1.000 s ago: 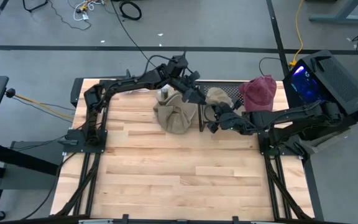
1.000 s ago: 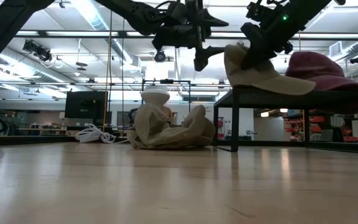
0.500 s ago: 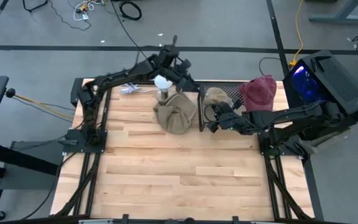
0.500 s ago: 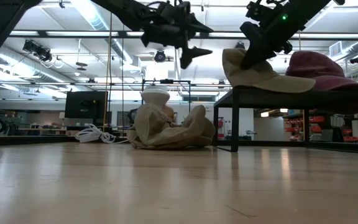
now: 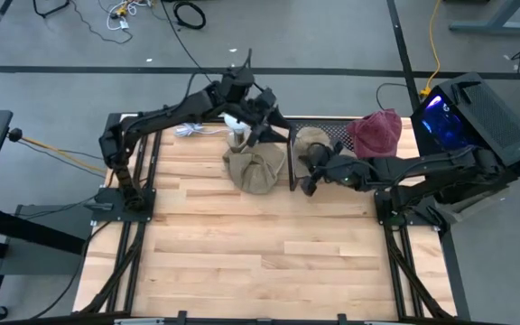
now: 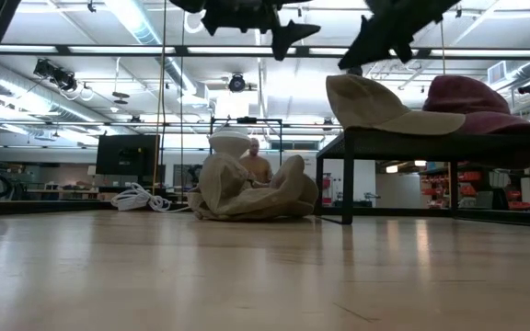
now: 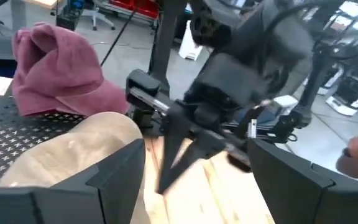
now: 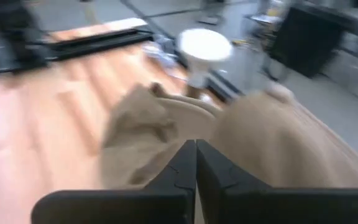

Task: Pick & Place hat
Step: Stack the stacked brown hat on the brown hat on the black shelf

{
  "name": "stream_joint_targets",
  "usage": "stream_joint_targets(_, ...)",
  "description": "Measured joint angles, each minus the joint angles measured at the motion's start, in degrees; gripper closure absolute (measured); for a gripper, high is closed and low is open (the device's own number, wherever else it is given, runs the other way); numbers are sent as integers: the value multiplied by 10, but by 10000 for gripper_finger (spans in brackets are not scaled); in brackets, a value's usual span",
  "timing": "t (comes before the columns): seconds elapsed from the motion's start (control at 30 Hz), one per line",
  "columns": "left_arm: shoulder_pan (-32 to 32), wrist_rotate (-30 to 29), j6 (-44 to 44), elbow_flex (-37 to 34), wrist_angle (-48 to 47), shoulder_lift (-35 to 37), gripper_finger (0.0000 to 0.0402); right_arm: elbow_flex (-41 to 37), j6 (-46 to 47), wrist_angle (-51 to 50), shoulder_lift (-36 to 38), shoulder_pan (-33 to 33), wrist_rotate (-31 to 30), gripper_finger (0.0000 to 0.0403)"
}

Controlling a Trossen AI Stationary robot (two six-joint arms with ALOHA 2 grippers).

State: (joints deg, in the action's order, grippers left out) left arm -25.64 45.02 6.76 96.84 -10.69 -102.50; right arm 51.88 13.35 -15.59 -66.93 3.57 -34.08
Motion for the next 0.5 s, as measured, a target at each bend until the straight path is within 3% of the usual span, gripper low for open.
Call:
stream_joint_targets(0.2,49,-161,6,-1,54,0,110,10,-118,37,17,0,124,392)
stream_joint_targets(0.3,77,-212,6,-1,77,0,110,10,-143,70,19,1,144,392)
stream_joint_targets(0.4,104,-253,-91,0,71,0,110,16,-145,60,34,0,75,392)
stream_joint_targets(0.5,127,-358,-198,0,33,0,111,58,-138,-20,59,0,-58,392)
